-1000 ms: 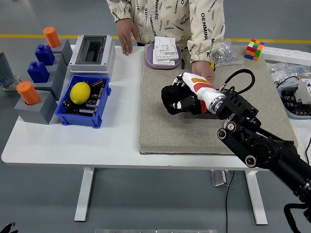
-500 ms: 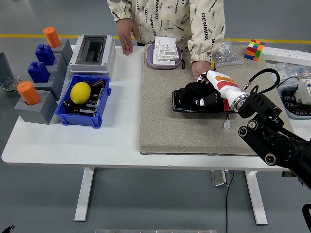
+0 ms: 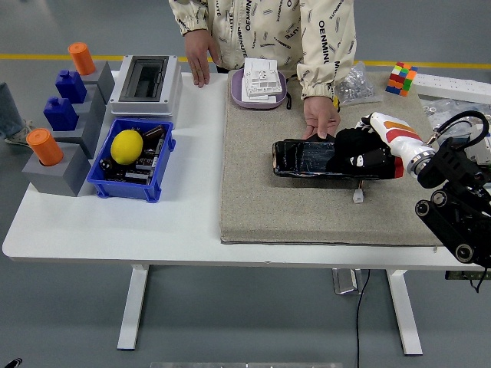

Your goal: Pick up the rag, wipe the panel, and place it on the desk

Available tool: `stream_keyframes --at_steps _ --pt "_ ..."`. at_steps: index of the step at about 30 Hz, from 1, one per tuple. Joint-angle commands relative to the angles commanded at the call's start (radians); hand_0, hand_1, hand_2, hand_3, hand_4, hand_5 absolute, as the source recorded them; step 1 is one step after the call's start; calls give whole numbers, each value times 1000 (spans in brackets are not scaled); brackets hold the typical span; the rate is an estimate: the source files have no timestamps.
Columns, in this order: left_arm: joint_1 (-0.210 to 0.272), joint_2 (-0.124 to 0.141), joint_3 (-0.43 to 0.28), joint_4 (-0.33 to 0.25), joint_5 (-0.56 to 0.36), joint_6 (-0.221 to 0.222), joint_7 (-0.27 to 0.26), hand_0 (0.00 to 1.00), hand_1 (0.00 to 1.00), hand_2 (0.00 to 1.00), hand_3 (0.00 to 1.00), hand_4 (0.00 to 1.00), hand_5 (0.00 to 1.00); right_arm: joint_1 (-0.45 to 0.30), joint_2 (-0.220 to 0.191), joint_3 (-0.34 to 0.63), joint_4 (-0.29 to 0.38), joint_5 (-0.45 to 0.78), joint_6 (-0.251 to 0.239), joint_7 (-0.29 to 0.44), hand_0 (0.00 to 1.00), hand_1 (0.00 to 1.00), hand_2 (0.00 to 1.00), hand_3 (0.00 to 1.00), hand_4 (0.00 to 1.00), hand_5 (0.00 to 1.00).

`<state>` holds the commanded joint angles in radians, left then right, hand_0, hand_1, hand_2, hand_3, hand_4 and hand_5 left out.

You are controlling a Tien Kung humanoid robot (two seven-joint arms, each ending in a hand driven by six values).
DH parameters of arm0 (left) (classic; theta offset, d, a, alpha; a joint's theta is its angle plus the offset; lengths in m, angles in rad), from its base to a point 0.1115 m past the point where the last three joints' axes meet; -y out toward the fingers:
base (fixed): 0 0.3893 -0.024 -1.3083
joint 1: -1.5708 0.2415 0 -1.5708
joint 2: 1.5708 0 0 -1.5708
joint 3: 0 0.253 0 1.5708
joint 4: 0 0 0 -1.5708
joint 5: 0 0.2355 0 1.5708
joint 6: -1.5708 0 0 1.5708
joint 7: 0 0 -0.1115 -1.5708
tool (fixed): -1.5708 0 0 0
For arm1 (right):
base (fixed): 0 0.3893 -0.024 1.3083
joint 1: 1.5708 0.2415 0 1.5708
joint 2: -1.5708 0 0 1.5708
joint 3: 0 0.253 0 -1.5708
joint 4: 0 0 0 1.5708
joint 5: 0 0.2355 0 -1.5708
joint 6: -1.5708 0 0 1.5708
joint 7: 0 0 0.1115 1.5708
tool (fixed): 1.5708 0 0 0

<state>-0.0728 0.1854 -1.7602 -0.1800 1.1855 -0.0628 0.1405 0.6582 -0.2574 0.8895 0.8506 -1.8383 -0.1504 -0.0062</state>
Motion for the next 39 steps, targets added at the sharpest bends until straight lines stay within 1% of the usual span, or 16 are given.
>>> stream_keyframes --at_steps 2,6,11,15,25,39 --pt "1 0 -1 0 0 0 0 722 716 767 623 687 565 -10 -23 12 -2 -2 1 -1 330 412 455 448 934 2" --pt "1 0 -2 0 1 1 1 723 716 767 624 688 565 -22 -55 32 -1 -5 2 -2 329 412 455 448 935 2" --pt "-1 0 -3 0 3 -1 0 723 716 767 624 687 565 -32 -84 57 -2 -9 3 -2 329 412 455 448 934 2" --pt "-2 -1 -5 0 5 -1 0 723 716 767 624 687 565 -34 -93 64 -1 -10 3 -3 329 412 455 448 934 2" --pt "-1 -2 -8 0 7 0 0 723 716 767 623 687 564 -23 -85 59 1 -8 3 -3 330 413 456 449 934 2" --pt "-4 0 -7 0 6 -1 0 722 716 767 624 687 564 -6 -41 46 -4 -9 4 -5 329 413 456 448 934 2"
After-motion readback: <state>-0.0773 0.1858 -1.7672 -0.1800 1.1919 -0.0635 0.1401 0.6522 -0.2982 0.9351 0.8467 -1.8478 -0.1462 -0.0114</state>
